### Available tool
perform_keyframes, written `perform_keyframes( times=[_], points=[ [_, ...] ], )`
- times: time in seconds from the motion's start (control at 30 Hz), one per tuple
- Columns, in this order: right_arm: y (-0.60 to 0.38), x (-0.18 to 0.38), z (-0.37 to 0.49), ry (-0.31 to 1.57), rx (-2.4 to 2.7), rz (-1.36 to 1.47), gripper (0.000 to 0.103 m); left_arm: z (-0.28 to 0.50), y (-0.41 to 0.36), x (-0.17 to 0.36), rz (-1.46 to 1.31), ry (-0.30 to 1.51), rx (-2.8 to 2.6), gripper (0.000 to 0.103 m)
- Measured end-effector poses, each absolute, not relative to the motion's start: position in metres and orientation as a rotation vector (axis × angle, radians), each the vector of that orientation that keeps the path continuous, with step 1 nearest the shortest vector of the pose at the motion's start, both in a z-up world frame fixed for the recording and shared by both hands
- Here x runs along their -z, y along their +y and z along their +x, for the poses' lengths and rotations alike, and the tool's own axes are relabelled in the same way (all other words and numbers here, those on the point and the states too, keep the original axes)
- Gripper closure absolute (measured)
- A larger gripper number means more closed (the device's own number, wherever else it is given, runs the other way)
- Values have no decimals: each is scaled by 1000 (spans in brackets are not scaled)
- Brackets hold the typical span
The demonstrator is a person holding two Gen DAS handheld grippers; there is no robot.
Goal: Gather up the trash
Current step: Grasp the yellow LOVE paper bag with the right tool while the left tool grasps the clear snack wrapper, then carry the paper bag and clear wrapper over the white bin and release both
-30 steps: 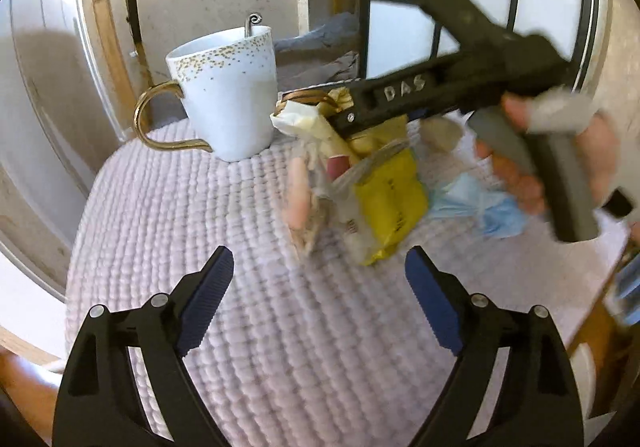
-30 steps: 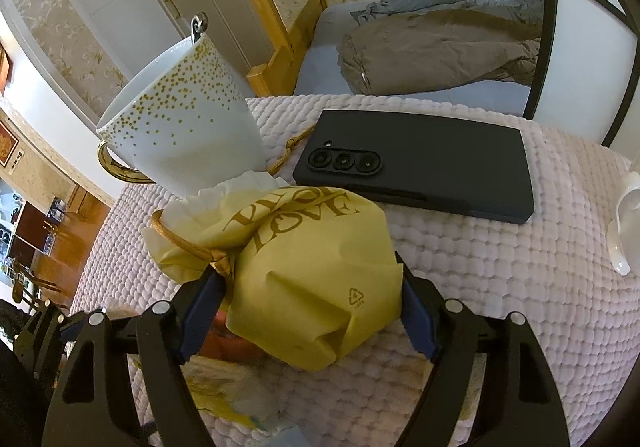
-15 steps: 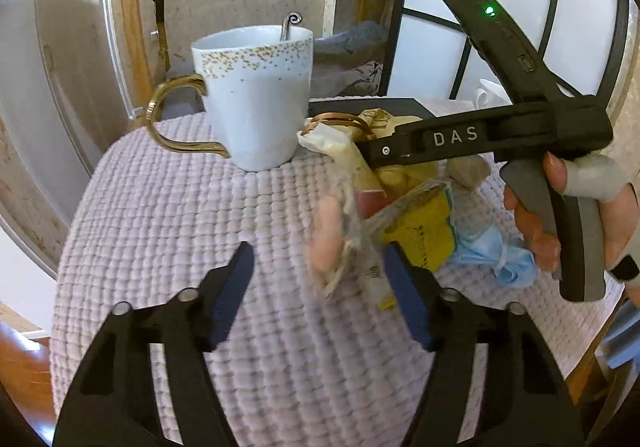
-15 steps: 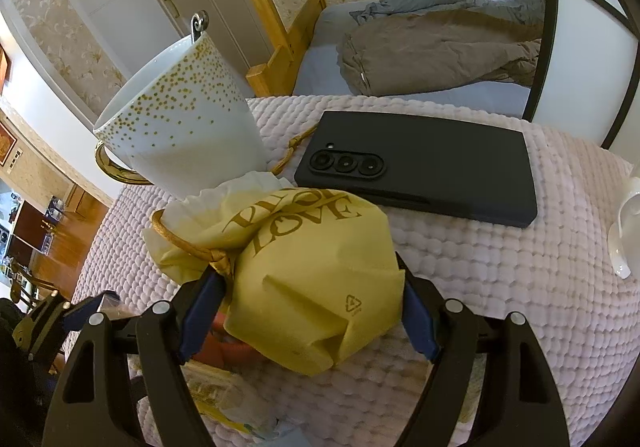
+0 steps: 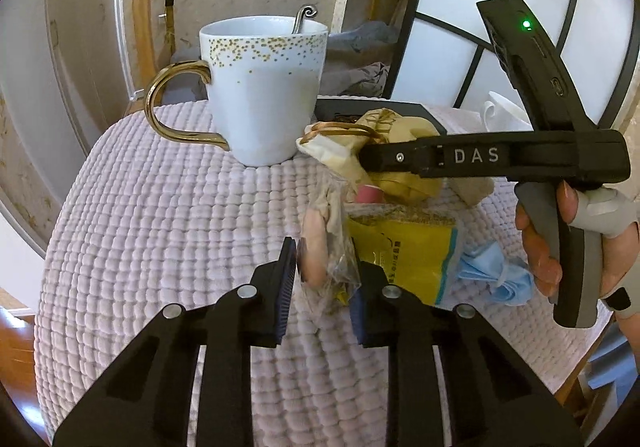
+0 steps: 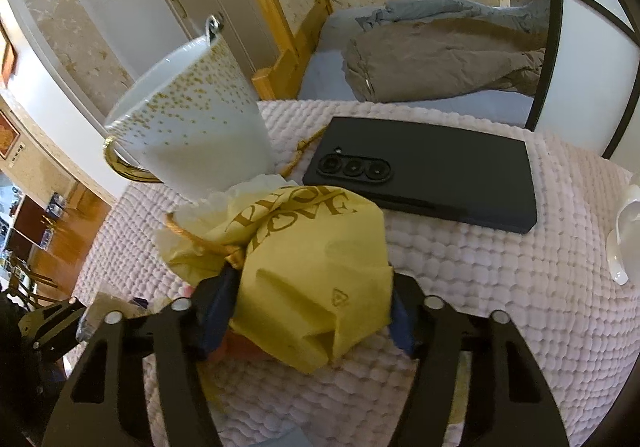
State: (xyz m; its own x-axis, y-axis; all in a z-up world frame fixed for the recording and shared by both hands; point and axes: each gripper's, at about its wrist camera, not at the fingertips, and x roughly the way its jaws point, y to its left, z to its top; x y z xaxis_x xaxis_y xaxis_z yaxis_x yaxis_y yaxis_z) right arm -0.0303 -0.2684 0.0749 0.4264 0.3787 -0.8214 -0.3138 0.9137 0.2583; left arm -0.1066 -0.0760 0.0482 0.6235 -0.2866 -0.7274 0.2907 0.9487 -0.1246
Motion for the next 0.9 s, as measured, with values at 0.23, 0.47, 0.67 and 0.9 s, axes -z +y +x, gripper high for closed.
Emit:
perform_keyframes(
  times=[0.23, 0.47, 0.67, 0.9],
  points=[
    [-281, -98, -49, 970, -422, 65, 49, -121, -71, -52, -11, 835, 341, 78],
    [-294, -120, -74, 926, -451, 81, 50, -137, -67, -55, -13, 842, 357, 78],
    [-303, -131, -109, 905, -470, 98, 50, -149, -67, -58, -17, 847, 365, 78],
    [-313, -142, -144, 885, -475, 105, 50, -162, -66, -61, -24, 843, 370, 79]
  ],
)
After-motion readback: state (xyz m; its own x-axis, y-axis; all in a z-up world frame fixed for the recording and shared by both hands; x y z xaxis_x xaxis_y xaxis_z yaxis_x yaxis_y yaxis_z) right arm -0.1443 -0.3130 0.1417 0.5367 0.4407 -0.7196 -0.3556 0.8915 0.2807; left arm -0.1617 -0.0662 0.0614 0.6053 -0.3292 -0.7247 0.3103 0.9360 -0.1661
